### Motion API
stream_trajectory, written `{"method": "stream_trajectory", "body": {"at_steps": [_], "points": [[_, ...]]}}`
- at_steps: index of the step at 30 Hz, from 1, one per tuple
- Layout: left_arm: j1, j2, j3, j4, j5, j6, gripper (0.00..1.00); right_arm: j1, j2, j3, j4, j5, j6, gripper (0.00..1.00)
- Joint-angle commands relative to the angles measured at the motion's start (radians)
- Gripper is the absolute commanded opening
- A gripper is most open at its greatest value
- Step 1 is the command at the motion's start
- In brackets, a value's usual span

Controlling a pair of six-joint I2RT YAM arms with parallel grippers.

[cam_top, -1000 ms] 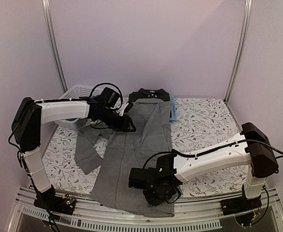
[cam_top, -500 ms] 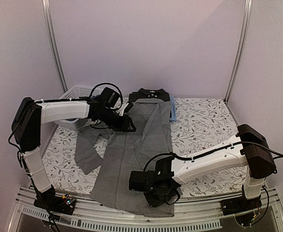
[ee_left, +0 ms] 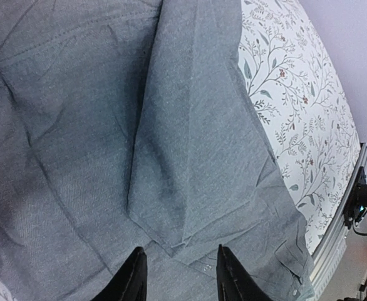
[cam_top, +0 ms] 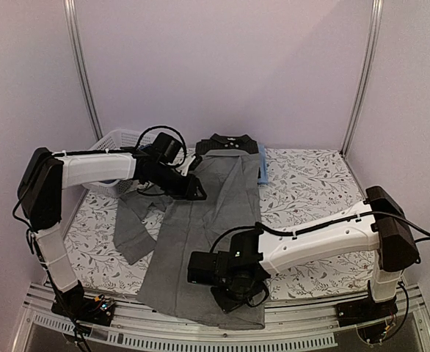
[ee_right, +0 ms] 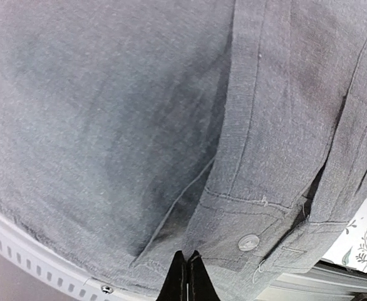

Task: Fold and stack the long sleeve shirts
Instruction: Smooth out the 1/3-folded shirt at the center of the board.

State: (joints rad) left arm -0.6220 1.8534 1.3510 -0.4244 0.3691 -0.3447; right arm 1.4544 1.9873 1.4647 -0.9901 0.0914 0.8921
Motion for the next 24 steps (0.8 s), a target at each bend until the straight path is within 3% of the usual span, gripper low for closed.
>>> {"method": "stream_trajectory", "body": {"at_steps": [1,10,14,15,19,24], "points": [[-0.011,-0.014,-0.002,-0.001,0.004,0.009,0.38,0.015,-0.006,0.048,-0.029,-0.056,-0.041,0.00],[-0.012,-0.011,-0.004,-0.003,0.007,0.008,0.37,0.020,0.003,0.031,0.028,-0.147,-0.061,0.01],[-0.012,-0.005,-0.003,0.000,0.008,-0.002,0.38,-0.019,-0.049,0.004,0.051,-0.099,-0.065,0.27],[-0.012,-0.005,-0.003,0.003,0.005,-0.006,0.38,-0.045,-0.072,-0.016,0.079,-0.096,-0.069,0.34],[-0.012,-0.002,0.003,0.011,-0.009,-0.022,0.38,-0.213,-0.233,-0.113,0.196,-0.023,-0.126,0.47],[-0.012,0.016,0.044,-0.006,-0.030,-0.032,0.36,-0.511,-0.413,-0.283,0.508,-0.113,-0.223,0.44]]}}
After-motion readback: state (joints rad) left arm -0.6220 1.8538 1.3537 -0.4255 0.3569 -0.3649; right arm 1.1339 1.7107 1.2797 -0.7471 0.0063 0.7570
